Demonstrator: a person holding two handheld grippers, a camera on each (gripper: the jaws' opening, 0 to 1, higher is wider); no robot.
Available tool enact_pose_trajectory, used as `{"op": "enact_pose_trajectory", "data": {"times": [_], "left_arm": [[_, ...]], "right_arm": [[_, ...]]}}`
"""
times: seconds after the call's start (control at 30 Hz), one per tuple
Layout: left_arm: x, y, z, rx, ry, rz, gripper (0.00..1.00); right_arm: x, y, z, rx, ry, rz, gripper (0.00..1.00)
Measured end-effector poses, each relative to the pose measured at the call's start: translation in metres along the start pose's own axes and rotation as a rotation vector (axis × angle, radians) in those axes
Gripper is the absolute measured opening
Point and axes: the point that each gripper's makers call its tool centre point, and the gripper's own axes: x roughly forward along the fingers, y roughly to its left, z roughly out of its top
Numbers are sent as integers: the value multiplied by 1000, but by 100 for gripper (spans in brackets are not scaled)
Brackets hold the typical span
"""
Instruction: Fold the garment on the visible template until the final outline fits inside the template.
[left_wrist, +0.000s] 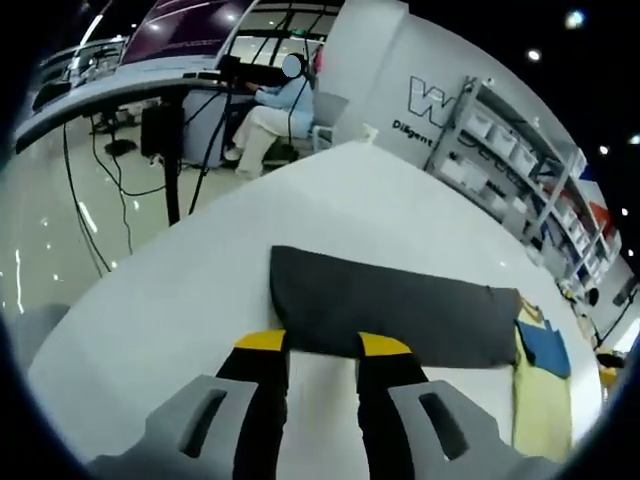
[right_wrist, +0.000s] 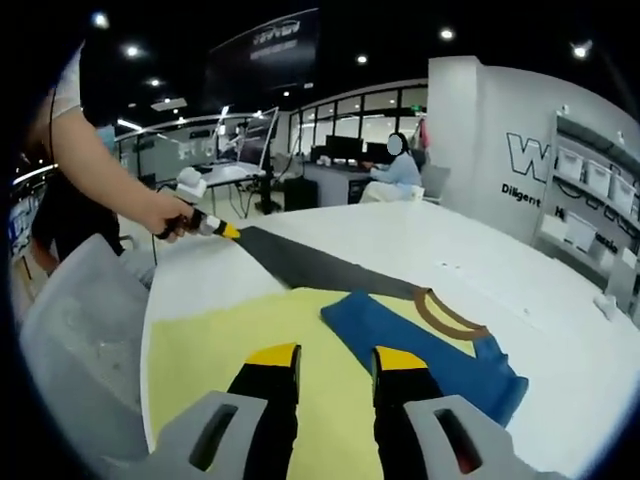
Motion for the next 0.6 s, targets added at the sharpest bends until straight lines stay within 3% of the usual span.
{"op": "enact_pose_trajectory", "data": {"times": [0.13,0.23,0.3,0.4,0.43,0.6], "left_arm": [[2,7,1,-31,-2,27,3],[4,6,5,-53,-10,9,2],[3,0,13,-27,-38,-8,2],[1,-25,29,-19,-96,-78,2],[0,-37,41,-19,-143,-112,2],[-10,-101,80,0,-271,-281,1]], "right_arm": [[-5,0,-3,5,4,-9,21],[-9,-1,-4,9,4,-17,20],[-12,-2,-6,14,3,-24,20],[-15,-2,-7,23,-3,-33,20],[-17,-2,-9,26,-3,-36,20],[-25,-3,-14,43,-9,-50,20]]}}
